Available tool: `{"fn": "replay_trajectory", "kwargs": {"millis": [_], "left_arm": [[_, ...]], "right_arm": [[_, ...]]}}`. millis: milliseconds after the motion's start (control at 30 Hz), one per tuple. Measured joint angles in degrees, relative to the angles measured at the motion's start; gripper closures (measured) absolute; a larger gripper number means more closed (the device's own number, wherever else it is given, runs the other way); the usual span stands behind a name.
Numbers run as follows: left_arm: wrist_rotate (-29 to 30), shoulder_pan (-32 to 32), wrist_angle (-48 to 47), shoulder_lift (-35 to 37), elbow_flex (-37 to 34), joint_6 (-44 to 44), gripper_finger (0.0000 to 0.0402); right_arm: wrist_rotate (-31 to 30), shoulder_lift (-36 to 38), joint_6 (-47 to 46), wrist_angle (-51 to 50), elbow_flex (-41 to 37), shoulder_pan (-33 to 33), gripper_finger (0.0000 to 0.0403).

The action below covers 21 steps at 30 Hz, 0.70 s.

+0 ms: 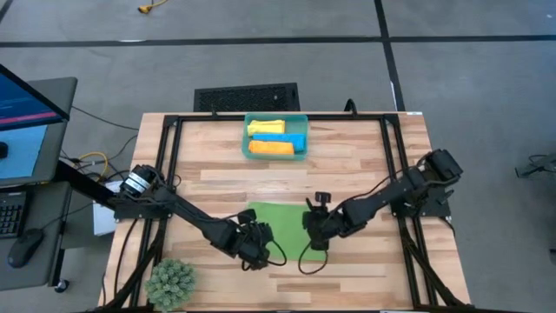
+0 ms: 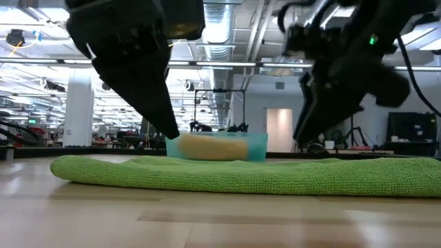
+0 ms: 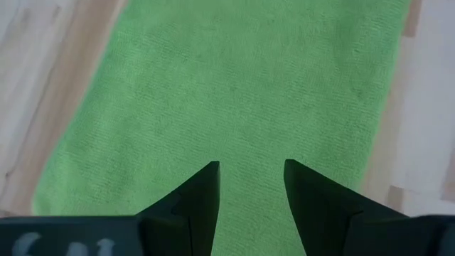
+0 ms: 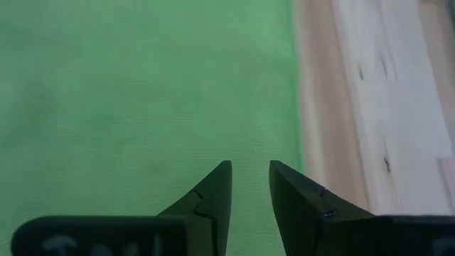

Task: Roll microfiber towels into tight, uniform cylinder then place into a basket
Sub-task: Fold the green microfiber towel

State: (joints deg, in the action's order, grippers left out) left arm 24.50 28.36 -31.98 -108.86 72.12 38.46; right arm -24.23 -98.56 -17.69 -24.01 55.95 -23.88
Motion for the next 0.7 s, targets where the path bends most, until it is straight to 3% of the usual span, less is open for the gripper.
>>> {"fn": "replay_trajectory", "kwargs": {"millis": [233,433,700], "left_arm": [[-4.23,-0.27,-0.5,0.04,-0.68,-0.38,0.0251],[-10.03,-2.47,3.62,0.04,-6.49,-0.9,0.0251],[-9.06,-4.76,5.54,0.3,-8.39,-1.3,0.0251]], "right_arm": [[1.95,-0.09,-4.65,0.58,-3.63,3.54,0.0285],[6.24,-0.09,-4.84,0.65,-3.86,3.74,0.0285],[12.53,-0.09,-11.4,-0.77,-3.88,3.68,0.0285]]}}
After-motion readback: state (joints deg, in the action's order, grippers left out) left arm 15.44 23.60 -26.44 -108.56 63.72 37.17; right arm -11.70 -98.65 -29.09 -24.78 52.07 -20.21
